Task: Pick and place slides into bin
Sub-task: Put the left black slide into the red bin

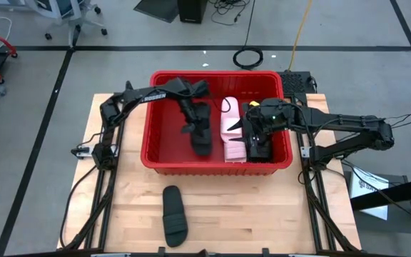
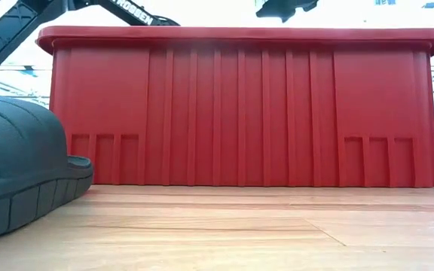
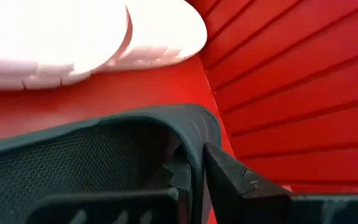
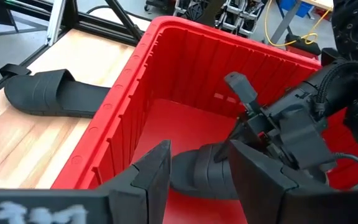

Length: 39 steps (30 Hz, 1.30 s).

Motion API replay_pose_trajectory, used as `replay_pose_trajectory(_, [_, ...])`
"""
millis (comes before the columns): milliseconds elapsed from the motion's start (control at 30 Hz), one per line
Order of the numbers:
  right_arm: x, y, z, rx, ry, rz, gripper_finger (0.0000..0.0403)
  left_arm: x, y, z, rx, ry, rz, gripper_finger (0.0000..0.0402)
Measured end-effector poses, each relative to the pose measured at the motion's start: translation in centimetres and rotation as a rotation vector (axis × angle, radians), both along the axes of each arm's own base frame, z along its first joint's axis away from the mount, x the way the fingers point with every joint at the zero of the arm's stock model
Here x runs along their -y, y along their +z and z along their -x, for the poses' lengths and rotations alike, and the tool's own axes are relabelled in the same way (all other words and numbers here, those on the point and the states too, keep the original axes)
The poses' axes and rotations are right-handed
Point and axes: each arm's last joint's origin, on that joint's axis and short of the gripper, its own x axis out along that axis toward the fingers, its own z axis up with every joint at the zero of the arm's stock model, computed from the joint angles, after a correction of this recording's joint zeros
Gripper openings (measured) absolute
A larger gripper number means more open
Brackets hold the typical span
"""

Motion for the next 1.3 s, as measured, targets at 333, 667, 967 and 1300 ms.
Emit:
replay_pose_trajectory(333, [0.0, 0.0, 0.0, -0.004, 0.000, -0.001, 0.0150, 0.1, 0.1, -0.9, 0.037, 0.010, -0.016, 0.0035])
replay_pose_trajectory(667, [0.0, 0.0, 0.0, -0.004, -0.001, -0.004, 0.0150, 0.4, 0.1, -1.7, 0.083, 0.012, 0.002, 0.0035])
replay_pose_trajectory(967, [-0.1, -0.1, 0.1, -0.014, 0.011, -0.015, 0.0150, 0.6, -3.4, -2.7, -0.024, 0.026, 0.047, 0.0035])
replay_pose_trajectory(1300, [-0.2, -0.2, 0.1, -0.023, 0.044, -0.033, 0.0150, 1.2, -4.5, -3.8, -0.041, 0.044, 0.053, 0.0035])
